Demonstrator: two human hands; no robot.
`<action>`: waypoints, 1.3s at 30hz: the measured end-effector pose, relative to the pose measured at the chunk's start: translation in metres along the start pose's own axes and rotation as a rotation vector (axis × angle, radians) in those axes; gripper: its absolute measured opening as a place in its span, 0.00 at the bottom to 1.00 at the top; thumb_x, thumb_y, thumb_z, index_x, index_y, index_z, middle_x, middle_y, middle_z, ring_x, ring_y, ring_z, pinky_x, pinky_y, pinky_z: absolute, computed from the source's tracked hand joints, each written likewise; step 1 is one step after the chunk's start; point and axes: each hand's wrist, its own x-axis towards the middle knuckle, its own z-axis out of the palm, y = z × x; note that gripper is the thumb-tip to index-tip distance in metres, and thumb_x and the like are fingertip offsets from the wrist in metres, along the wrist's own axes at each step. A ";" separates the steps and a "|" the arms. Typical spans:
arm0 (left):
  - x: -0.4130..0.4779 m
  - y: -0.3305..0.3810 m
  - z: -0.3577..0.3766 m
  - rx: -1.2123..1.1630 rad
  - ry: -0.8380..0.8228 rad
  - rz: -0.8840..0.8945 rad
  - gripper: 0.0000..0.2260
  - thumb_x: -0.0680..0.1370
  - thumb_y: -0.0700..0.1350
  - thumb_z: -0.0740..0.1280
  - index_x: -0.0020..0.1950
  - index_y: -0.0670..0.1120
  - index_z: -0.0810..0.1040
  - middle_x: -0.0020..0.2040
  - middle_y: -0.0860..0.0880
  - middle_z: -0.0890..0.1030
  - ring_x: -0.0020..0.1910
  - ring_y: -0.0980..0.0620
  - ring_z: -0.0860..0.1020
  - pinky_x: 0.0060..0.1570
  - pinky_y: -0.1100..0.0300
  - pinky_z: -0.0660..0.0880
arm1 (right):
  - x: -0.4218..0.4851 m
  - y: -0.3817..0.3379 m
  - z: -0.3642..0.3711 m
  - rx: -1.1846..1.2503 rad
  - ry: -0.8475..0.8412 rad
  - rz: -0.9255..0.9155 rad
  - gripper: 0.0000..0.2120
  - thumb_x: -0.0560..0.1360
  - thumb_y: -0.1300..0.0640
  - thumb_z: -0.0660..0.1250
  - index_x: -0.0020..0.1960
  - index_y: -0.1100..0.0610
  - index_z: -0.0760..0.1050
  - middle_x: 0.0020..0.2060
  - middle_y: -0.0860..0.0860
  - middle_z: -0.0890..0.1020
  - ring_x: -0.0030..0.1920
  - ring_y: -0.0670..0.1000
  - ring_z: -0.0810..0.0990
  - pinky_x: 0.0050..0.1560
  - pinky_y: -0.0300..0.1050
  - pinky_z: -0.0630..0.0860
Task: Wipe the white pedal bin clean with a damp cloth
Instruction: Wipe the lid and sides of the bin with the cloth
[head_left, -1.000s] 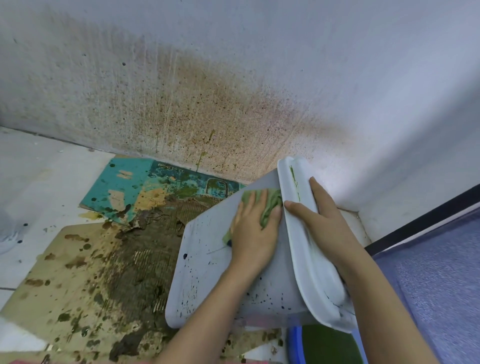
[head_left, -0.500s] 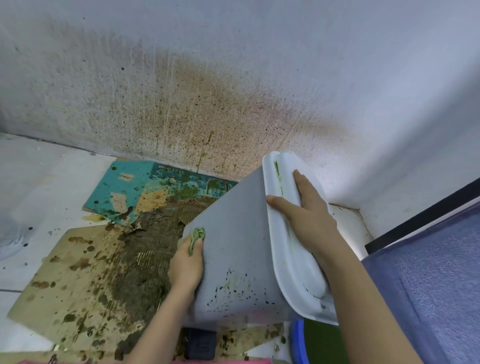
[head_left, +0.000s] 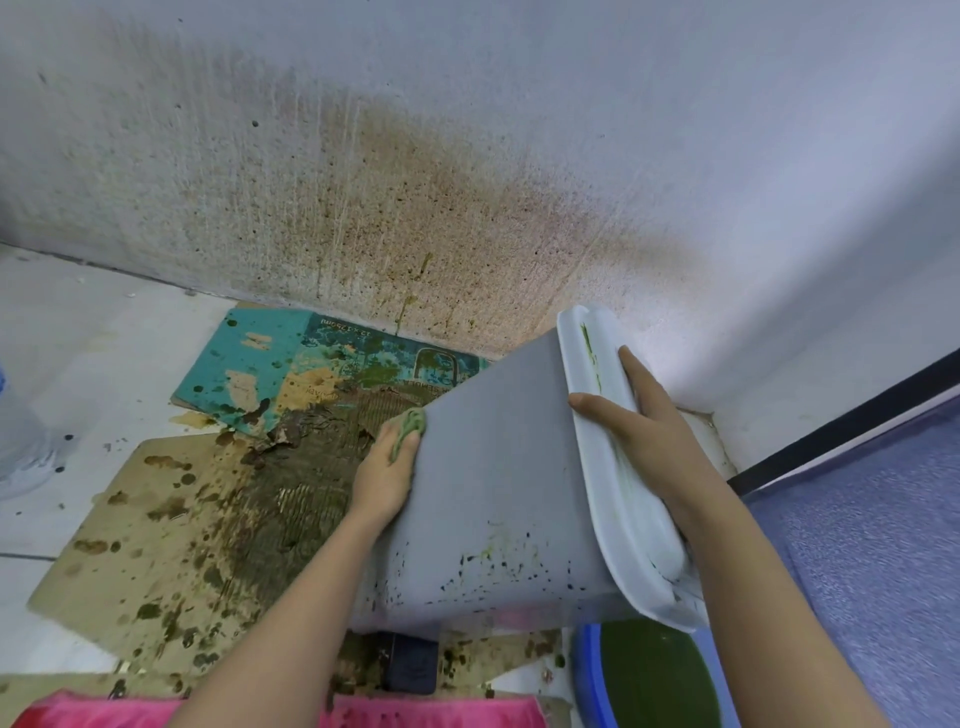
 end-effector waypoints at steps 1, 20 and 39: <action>-0.008 -0.013 -0.003 -0.005 0.018 -0.057 0.23 0.84 0.57 0.58 0.78 0.52 0.66 0.79 0.50 0.65 0.76 0.46 0.65 0.73 0.50 0.63 | 0.000 0.001 -0.002 0.006 -0.001 0.006 0.40 0.68 0.36 0.72 0.74 0.32 0.58 0.71 0.35 0.67 0.69 0.48 0.70 0.70 0.58 0.67; -0.103 0.046 0.047 -0.053 -0.007 0.368 0.19 0.83 0.56 0.60 0.74 0.61 0.64 0.78 0.56 0.64 0.78 0.57 0.59 0.78 0.50 0.57 | -0.005 0.013 -0.016 0.059 0.022 0.027 0.41 0.69 0.38 0.73 0.76 0.38 0.58 0.71 0.42 0.69 0.65 0.52 0.75 0.66 0.57 0.72; -0.148 0.104 0.084 -0.058 0.065 0.430 0.21 0.83 0.55 0.59 0.77 0.54 0.68 0.78 0.56 0.64 0.79 0.56 0.58 0.78 0.50 0.55 | -0.008 0.009 -0.011 -0.079 0.000 -0.071 0.39 0.74 0.39 0.69 0.79 0.44 0.54 0.76 0.43 0.63 0.72 0.48 0.66 0.72 0.53 0.66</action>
